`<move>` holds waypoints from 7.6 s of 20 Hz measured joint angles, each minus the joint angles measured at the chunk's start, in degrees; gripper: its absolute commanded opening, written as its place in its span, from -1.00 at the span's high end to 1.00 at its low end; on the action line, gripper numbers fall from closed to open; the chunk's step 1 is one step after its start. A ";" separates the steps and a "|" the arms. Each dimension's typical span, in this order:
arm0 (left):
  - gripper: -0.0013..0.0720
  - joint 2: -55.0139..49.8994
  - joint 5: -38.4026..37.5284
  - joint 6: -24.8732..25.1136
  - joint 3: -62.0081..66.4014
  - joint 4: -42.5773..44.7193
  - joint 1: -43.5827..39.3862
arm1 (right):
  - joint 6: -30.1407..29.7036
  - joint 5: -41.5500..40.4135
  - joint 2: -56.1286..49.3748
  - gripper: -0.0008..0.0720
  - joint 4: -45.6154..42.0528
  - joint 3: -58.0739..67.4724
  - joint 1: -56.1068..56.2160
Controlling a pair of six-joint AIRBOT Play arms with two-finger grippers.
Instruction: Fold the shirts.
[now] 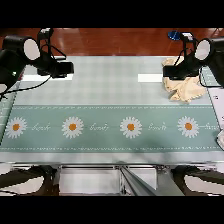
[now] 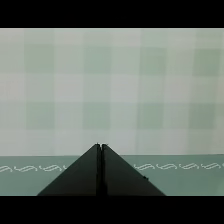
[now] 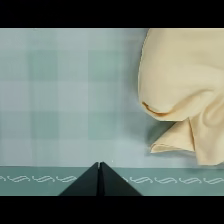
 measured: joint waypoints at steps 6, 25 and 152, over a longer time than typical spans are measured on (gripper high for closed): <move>0.92 0.00 0.00 0.02 0.00 0.00 0.00 | 0.02 0.00 0.00 0.90 0.00 0.00 0.00; -0.42 -4.52 9.64 0.00 0.00 0.46 0.07 | 7.93 -19.34 -1.75 -0.16 -18.93 0.00 -1.73; 0.92 38.77 -2.23 26.53 23.61 -46.64 34.84 | -14.12 1.49 37.90 0.90 20.61 33.14 -7.52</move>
